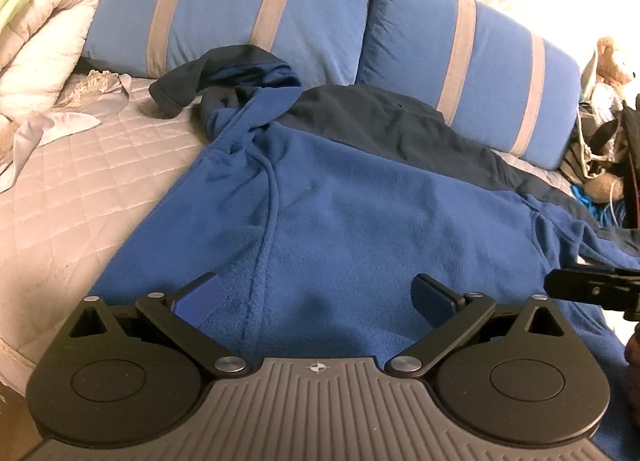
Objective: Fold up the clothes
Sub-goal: 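Move the left tool to the jacket's other sleeve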
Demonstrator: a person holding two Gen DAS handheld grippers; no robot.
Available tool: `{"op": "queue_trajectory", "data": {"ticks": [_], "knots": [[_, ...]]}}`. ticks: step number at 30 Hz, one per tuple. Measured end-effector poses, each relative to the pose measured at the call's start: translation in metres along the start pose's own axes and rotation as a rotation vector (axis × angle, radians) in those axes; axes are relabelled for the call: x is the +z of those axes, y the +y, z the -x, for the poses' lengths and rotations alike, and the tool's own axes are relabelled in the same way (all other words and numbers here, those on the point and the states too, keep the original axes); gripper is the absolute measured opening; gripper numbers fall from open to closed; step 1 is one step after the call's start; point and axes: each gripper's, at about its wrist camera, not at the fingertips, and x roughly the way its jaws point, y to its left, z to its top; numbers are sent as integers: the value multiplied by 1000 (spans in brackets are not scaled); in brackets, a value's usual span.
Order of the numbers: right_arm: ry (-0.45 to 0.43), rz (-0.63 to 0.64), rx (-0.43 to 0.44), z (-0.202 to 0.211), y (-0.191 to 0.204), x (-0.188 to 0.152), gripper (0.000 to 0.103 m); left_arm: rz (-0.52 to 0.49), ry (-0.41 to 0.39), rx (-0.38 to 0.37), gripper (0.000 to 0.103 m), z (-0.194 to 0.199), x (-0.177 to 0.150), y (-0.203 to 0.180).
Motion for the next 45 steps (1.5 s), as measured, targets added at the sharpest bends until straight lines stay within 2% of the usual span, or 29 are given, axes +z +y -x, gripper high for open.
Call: {"op": "queue_trajectory", "data": {"ticks": [7, 15, 18, 21, 26, 30, 35, 42, 45], "knots": [[47, -39, -30, -13, -5, -1, 103, 25, -5, -11, 103, 2, 1, 4], [61, -142, -132, -14, -18, -7, 103, 29, -5, -19, 103, 2, 2, 7], [45, -186, -145, -10, -25, -10, 103, 98, -68, -39, 103, 12, 1, 19], [41, -212, -131, -9, -30, -11, 103, 206, -108, -141, 103, 22, 10, 39], [42, -214, -122, -9, -30, -12, 103, 145, -191, -175, 103, 29, 61, 57], [44, -210, -115, -10, -29, -12, 103, 129, -225, -129, 103, 12, 97, 79], [33, -228, -100, -9, -31, -14, 103, 156, -182, -48, 103, -29, 121, 112], [61, -215, -67, -15, -30, -13, 103, 118, -146, 116, 103, -84, 148, 149], [88, -213, -57, -19, -30, -11, 102, 101, -145, 162, 102, -108, 154, 162]]}}
